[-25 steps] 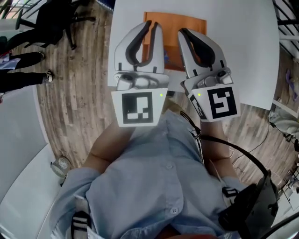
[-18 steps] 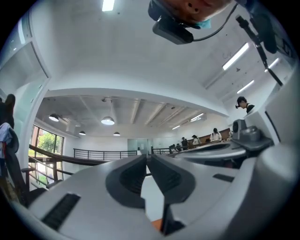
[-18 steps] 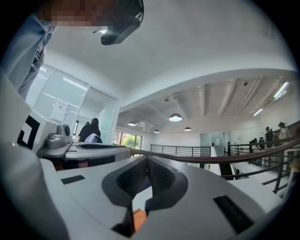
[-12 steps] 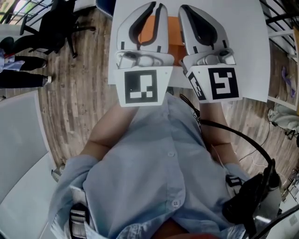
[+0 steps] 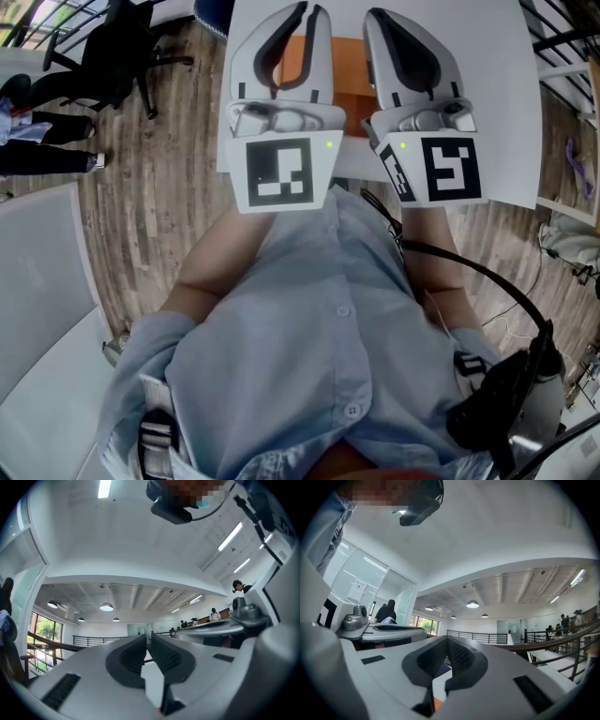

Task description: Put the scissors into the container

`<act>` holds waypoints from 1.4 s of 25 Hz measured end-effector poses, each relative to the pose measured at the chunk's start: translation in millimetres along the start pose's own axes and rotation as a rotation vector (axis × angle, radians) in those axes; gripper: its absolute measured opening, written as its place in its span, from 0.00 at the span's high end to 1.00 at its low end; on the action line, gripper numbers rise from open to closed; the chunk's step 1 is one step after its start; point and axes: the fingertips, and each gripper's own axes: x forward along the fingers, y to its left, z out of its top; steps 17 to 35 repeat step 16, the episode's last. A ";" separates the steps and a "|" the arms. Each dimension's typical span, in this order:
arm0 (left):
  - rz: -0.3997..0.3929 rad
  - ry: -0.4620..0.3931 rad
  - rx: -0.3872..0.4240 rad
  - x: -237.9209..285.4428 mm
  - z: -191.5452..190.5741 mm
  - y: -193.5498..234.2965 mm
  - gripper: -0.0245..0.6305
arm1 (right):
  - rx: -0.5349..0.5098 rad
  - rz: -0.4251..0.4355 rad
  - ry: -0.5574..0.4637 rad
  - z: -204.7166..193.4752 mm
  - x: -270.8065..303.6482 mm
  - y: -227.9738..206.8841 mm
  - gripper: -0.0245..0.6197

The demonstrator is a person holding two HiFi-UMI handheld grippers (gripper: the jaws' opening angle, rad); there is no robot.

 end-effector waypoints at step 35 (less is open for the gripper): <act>0.003 0.006 0.002 -5.6 -3.5 4.6 0.90 | -0.002 -0.001 0.003 -2.7 0.2 6.3 0.95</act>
